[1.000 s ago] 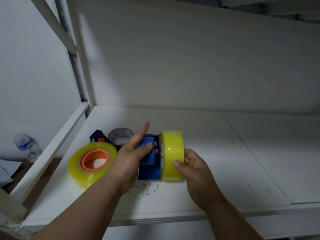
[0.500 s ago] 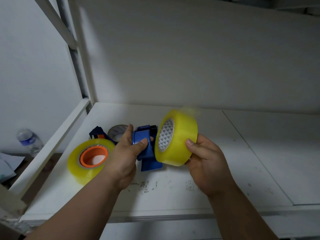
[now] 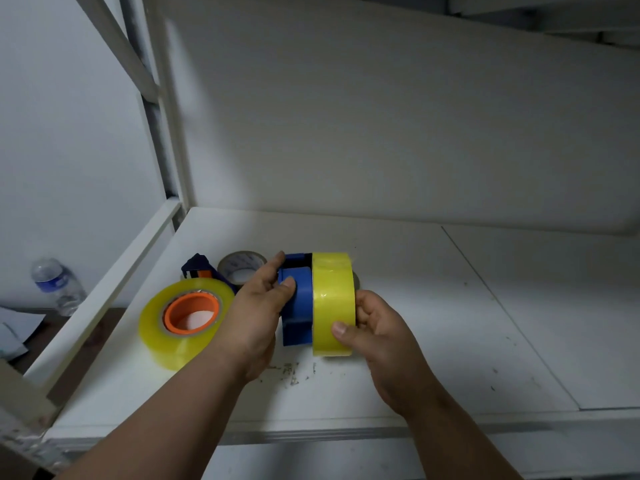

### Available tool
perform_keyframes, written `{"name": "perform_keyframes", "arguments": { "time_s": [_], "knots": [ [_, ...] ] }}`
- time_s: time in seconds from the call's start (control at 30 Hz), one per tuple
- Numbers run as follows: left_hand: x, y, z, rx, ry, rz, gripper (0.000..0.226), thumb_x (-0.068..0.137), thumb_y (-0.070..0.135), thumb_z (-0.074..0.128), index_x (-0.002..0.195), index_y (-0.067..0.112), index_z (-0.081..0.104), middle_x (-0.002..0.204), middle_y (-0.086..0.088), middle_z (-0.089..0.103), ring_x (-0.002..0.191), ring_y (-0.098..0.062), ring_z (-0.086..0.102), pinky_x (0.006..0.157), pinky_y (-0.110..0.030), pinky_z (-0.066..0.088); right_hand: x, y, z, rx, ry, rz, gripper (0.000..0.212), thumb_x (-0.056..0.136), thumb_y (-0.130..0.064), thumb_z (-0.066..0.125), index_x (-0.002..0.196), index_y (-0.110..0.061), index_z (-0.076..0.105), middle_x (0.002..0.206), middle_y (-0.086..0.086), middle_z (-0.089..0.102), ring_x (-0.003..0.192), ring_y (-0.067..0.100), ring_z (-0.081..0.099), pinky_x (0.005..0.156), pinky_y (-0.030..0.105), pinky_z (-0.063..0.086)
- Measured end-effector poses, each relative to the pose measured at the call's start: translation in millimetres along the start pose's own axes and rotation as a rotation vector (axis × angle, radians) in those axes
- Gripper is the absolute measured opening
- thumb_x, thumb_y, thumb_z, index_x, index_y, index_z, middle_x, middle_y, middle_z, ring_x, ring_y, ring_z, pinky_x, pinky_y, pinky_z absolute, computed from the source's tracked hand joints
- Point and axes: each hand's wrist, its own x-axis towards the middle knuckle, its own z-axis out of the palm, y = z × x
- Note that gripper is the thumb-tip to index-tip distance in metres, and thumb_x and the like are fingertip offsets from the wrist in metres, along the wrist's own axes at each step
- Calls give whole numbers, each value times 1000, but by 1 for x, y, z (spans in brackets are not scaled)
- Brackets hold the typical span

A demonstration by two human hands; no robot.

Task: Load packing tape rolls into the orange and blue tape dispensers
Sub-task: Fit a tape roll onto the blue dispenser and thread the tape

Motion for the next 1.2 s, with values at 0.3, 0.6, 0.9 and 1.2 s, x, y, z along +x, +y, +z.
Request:
{"name": "perform_keyframes", "arguments": {
  "time_s": [0.3,0.6,0.9,1.2],
  "knots": [
    [3,23,-6,-315,126,-326,43,100,9,44,143,10,45,141,-18,57,102,-33,59,66,-42,46,5,-17,-3,223,38,25,38,73,-13,66,109,-4,64,97,12,74,85,23,71,65,28,56],
    [1,17,8,-86,205,33,56,101,3,46,154,16,30,154,-7,44,130,-27,52,112,-47,41,1,-11,7,193,-22,57,44,72,-13,67,115,-8,62,107,17,72,95,29,68,80,37,57],
    [-7,5,14,19,160,11,51,101,7,48,150,19,40,148,-1,52,121,-18,57,102,-35,44,1,0,0,132,33,74,33,82,-8,60,115,-10,61,104,10,75,95,24,70,75,32,58],
    [-8,-2,11,24,132,-67,57,97,5,56,149,10,33,117,-23,63,115,-32,62,107,-50,46,3,5,-1,176,30,75,33,83,1,56,115,-5,61,100,10,76,92,26,71,74,32,58]
  ]
}}
